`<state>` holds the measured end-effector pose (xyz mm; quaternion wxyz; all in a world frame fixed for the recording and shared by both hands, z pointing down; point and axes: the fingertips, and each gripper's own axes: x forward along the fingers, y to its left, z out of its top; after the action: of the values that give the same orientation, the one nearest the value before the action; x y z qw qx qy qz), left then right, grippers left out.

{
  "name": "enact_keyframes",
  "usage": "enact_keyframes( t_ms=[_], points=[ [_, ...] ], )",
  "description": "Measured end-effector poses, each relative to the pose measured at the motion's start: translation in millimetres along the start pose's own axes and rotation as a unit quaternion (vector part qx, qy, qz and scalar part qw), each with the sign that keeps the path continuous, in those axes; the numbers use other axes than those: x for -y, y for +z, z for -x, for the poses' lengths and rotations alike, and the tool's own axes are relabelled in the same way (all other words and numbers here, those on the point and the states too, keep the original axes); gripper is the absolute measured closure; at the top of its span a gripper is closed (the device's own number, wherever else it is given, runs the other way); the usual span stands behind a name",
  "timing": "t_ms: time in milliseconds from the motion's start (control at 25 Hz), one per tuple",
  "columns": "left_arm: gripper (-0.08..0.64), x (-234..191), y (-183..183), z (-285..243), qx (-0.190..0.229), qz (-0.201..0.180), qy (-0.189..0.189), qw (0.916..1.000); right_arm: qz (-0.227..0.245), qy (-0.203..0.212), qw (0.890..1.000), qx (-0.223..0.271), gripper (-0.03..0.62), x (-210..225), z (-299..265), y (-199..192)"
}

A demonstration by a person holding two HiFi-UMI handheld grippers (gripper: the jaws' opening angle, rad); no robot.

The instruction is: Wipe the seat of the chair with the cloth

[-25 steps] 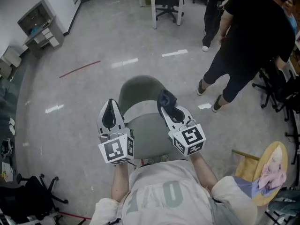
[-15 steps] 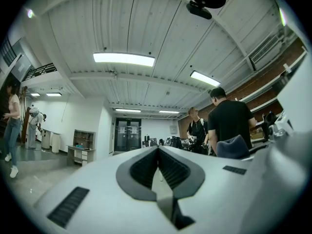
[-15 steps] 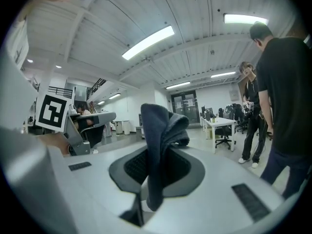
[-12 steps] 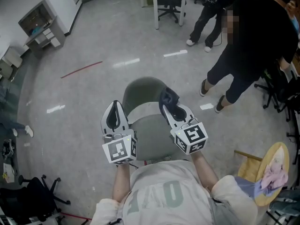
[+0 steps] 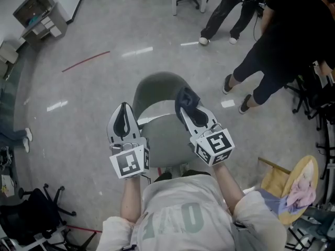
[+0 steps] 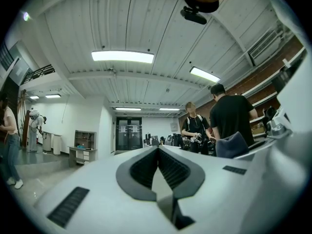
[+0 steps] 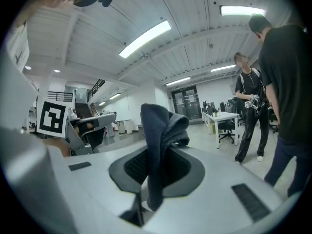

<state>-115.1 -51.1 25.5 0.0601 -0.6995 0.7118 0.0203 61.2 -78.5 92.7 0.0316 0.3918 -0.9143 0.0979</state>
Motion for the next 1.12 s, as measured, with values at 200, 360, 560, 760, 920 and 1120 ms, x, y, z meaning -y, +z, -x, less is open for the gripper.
enact_keyframes(
  t_ms=[200,360,560,760,920,1120],
  points=[
    [0.545,-8.3,-39.1,2.9,-0.02,-0.017,0.014,0.9996,-0.044,0.024,0.998,-0.021,0.543,3.0,-24.8,-40.6],
    [0.545,-18.1,-109.3,4.3,-0.07,-0.014,0.024,0.9971,-0.109,0.043,0.992,-0.052,0.543,4.7,-57.1,-98.4],
    [0.544,-34.6,-199.5,22.8,-0.106,0.003,0.037,0.9936,-0.201,0.095,0.97,-0.103,0.543,-15.4,-101.9,-193.7],
    [0.545,-47.2,-290.2,57.4,-0.119,0.026,0.057,0.9909,-0.271,0.129,0.938,-0.175,0.543,-30.4,-140.5,-292.1],
    [0.545,-59.9,-344.4,84.5,-0.154,0.032,0.074,0.9848,-0.327,0.145,0.908,-0.219,0.541,-53.6,-173.5,-369.0],
    [0.545,-56.8,-373.9,103.3,-0.172,0.055,0.09,0.9794,-0.377,0.165,0.873,-0.263,0.543,-80.0,-203.2,-434.2]
  ],
)
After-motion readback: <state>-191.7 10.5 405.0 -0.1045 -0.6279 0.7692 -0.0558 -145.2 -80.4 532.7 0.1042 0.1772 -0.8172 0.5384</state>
